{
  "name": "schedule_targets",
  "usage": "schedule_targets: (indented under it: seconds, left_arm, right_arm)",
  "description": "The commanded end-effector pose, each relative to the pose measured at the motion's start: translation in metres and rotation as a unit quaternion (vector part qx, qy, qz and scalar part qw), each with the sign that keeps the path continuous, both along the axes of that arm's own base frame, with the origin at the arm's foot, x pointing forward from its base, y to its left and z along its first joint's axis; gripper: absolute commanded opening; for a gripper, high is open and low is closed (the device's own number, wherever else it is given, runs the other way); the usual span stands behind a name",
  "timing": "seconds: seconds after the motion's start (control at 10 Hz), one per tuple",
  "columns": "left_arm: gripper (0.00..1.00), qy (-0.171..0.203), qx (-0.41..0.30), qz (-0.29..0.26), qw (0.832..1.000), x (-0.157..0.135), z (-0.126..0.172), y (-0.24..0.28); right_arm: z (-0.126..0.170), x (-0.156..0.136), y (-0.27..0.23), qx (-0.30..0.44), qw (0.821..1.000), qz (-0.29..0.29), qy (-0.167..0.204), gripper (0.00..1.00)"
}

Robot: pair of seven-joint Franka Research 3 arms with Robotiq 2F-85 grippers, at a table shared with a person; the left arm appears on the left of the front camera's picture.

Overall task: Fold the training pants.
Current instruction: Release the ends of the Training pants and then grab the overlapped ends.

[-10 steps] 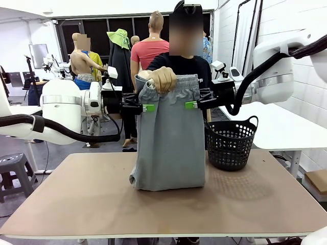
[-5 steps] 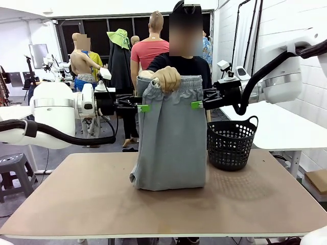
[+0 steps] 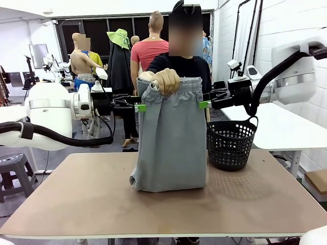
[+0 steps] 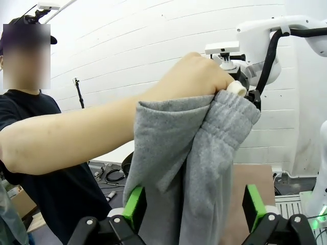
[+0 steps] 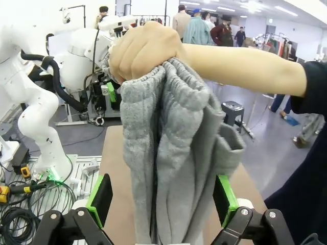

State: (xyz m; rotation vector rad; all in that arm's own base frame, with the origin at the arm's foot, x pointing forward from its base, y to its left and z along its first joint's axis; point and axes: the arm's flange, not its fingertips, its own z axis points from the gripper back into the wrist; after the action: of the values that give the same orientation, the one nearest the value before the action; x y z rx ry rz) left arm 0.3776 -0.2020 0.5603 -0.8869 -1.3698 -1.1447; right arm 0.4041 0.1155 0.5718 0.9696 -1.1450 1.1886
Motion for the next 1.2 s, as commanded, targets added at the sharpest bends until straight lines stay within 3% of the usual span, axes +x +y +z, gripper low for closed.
schedule_targets:
  seconds: [0.0,0.4,1.1]
  left_arm:
    - [1.00,0.007,-0.004,0.013,1.000,-0.003,-0.004,-0.001]
    - [1.00,0.006,-0.004,0.056,0.998,-0.013,-0.013,0.011]
    - [1.00,0.006,-0.012,0.040,0.999,-0.009,-0.017,0.013]
  right_arm:
    - [0.003,-0.007,-0.005,-0.007,1.000,-0.018,0.005,1.00]
    - [0.000,-0.008,0.000,-0.018,0.999,-0.033,0.002,1.00]
    - [-0.010,-0.007,0.014,-0.010,0.999,-0.006,0.037,1.00]
